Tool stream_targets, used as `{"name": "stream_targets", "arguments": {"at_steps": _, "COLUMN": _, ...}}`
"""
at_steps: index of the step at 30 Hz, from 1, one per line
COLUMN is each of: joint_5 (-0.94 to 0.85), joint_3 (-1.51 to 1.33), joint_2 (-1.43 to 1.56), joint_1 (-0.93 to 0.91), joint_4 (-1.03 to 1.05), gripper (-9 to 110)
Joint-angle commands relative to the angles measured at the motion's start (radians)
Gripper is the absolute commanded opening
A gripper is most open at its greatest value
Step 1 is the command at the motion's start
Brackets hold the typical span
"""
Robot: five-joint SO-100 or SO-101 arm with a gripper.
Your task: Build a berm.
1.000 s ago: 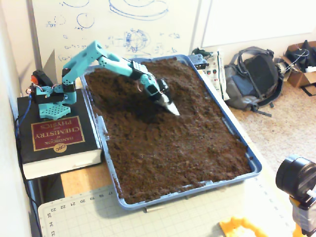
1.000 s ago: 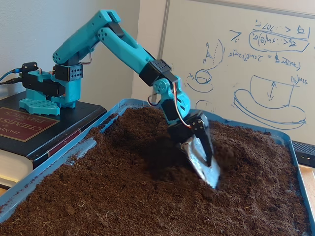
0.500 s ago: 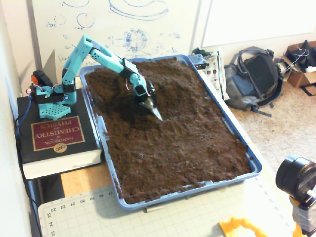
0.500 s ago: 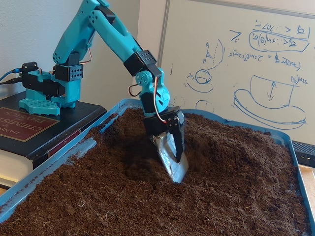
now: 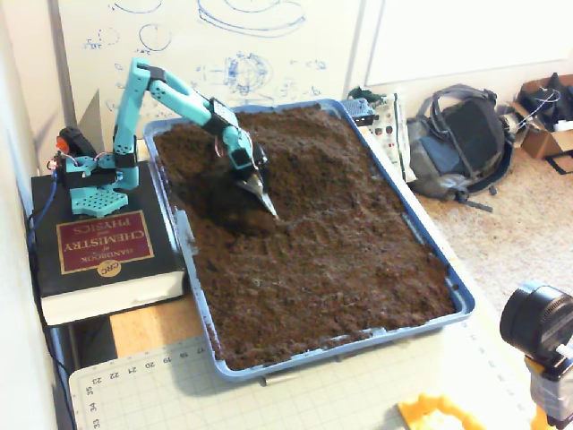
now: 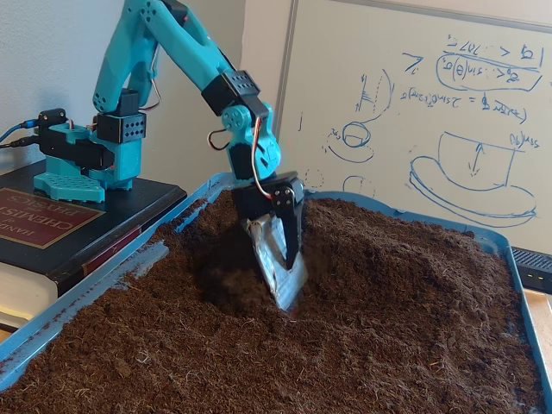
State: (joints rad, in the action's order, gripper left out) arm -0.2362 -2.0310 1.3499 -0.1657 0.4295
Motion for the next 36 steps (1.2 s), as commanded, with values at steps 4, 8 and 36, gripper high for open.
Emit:
{"name": "stream_targets", "arguments": {"at_steps": 4, "joint_5": 0.184, "joint_3": 0.058, "joint_2": 0.258, "joint_1": 0.020, "joint_4": 0.000, "gripper": 0}}
{"name": "stream_targets", "arguments": {"at_steps": 8, "joint_5": 0.242, "joint_3": 0.175, "joint_2": 0.267, "joint_1": 0.046, "joint_4": -0.008, "gripper": 0}}
{"name": "stream_targets", "arguments": {"at_steps": 36, "joint_5": 0.365, "joint_3": 1.104, "joint_2": -0.577, "joint_1": 0.253, "joint_4": 0.005, "gripper": 0}}
